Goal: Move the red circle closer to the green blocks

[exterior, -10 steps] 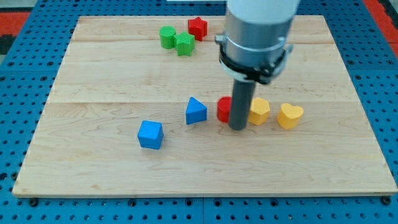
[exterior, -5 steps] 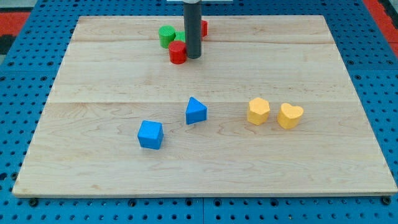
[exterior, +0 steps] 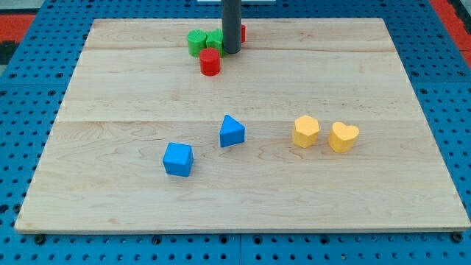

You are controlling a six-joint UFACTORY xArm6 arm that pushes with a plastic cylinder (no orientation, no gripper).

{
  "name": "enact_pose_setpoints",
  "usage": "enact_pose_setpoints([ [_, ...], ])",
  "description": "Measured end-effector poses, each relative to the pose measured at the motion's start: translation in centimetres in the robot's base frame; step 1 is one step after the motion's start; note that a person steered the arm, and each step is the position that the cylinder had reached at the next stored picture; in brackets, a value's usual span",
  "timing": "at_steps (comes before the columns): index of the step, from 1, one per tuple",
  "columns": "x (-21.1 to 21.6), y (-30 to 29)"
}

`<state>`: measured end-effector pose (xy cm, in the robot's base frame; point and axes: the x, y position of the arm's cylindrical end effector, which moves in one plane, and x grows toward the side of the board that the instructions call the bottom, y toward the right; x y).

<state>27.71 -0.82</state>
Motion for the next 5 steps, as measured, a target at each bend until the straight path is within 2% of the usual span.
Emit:
enact_pose_setpoints([
  [1,1.4,0.3],
  [4,1.6,0.8],
  [5,4.6,2.2],
])
